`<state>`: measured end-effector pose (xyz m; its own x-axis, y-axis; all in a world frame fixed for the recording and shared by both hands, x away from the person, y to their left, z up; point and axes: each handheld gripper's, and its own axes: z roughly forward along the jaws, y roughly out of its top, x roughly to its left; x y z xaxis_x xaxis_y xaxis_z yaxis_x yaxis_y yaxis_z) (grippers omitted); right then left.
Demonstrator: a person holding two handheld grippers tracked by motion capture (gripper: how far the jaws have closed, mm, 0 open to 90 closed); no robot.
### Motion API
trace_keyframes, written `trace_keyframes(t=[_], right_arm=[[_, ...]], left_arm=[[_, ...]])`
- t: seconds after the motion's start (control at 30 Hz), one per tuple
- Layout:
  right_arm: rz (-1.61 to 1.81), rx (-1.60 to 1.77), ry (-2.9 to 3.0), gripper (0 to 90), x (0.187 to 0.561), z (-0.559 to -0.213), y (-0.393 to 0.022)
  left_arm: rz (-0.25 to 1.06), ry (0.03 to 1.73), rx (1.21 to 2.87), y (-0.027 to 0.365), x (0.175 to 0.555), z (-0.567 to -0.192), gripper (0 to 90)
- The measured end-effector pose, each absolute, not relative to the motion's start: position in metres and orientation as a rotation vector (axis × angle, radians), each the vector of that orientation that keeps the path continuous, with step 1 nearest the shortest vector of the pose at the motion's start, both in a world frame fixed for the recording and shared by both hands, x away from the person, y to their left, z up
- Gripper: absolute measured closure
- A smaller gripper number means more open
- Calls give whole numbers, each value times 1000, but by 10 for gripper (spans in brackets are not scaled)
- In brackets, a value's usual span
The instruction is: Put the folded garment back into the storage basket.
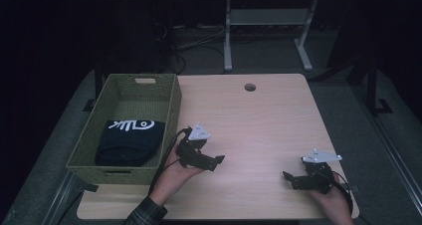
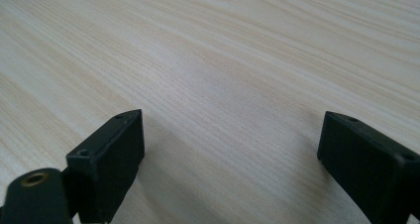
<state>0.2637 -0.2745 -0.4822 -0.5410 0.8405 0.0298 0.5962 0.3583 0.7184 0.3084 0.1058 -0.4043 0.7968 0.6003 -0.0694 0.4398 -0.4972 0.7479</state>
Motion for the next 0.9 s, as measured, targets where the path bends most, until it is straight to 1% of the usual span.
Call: trace_keyframes(t=[0.13, 0.3, 0.4, 0.77, 0.9], right_arm=[[989, 1263, 2282, 106, 264, -482, -275], [989, 1264, 2282, 106, 264, -482, -275], [989, 1263, 2282, 106, 264, -482, -275], [989, 1265, 2282, 106, 264, -482, -275], [989, 1264, 2282, 106, 264, -482, -275]], left_arm=[[247, 771, 2181, 106, 308, -420, 128], [270, 769, 2212, 105, 308, -436, 128], [255, 780, 2224, 104, 308, -446, 128], [256, 787, 2291, 98, 308, -468, 128], [305, 788, 2300, 96, 308, -472, 127]])
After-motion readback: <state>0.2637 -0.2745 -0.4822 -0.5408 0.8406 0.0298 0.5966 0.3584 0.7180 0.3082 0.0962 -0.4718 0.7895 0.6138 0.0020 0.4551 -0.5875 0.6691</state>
